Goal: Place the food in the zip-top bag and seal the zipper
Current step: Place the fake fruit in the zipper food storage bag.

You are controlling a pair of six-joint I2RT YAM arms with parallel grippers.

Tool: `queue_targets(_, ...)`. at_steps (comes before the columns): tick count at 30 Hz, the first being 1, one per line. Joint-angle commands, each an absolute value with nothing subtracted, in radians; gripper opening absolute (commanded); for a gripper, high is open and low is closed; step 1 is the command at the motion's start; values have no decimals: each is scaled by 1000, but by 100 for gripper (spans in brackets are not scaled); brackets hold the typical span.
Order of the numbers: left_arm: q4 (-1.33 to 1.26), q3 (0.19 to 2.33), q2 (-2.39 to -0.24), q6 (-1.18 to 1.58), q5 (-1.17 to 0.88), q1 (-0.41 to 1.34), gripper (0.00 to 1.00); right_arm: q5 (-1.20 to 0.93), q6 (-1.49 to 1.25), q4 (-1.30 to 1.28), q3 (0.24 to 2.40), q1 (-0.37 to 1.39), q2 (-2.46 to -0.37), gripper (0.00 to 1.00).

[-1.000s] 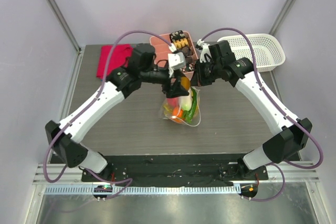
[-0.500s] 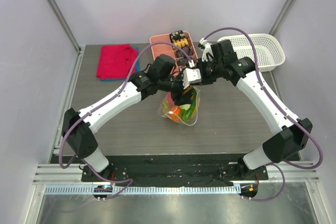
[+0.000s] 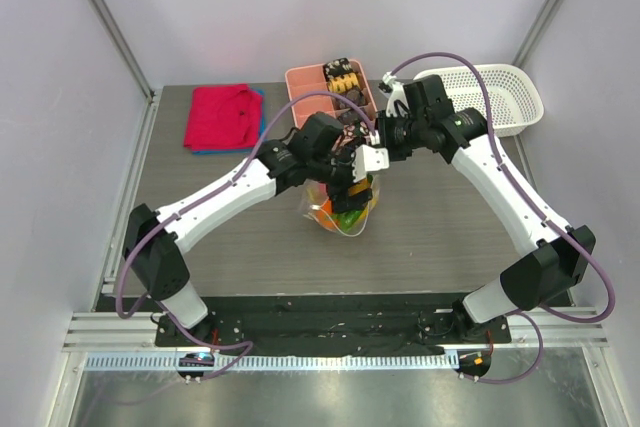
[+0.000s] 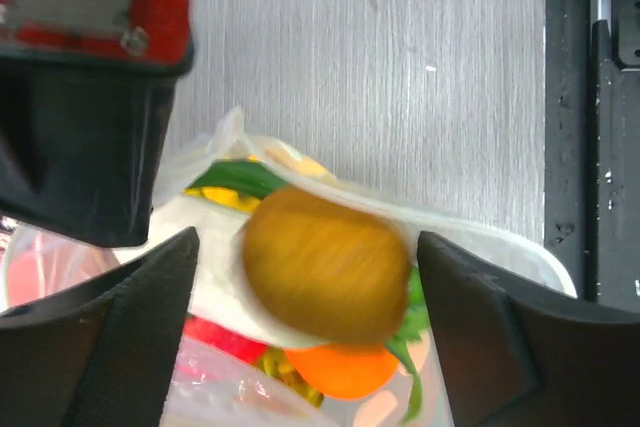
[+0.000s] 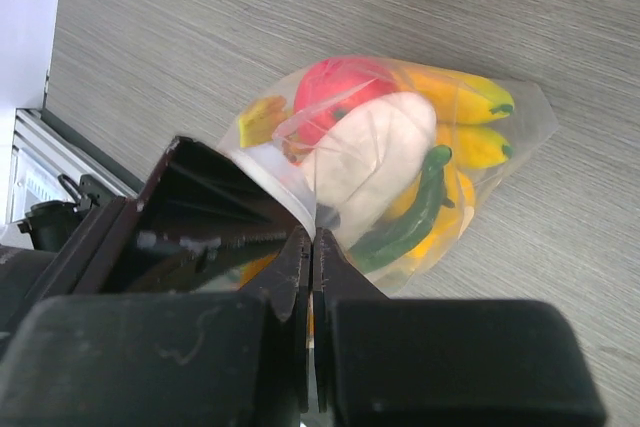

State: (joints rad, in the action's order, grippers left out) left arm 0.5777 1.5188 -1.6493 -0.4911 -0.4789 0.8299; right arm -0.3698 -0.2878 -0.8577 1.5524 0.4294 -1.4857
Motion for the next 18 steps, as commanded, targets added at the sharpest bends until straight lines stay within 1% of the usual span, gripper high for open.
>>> queue_targets(1, 592, 1526, -1611, -515, -446, 801, 99, -394, -301, -845, 1591, 419, -1471, 1)
queue_targets(3, 575, 1503, -1554, -499, -471, 782, 100, -393, -296, -845, 1585, 419, -1471, 1)
queue_targets(8, 528, 1444, -1398, -365, -618, 710, 100, -391, -290, -847, 1574, 410, -1476, 1)
queue_targets(9, 494, 1392, -1332, -344, -629, 697, 100, -391, -288, -845, 1575, 410, -1477, 1)
queue_targets(12, 450, 1275, -1228, -313, -690, 618, 99, -391, -288, -844, 1580, 408, -1483, 1)
queue_targets(14, 434, 1214, -1183, -319, -710, 557, 99, -391, -287, -842, 1583, 408, -1486, 1)
queue_targets(17, 419, 1091, -1125, -357, -732, 514, 100, -388, -290, -839, 1589, 410, -1491, 1)
queue_targets(18, 402, 1015, -1103, -371, -730, 511, 100, -387, -290, -839, 1589, 410, -1494, 1)
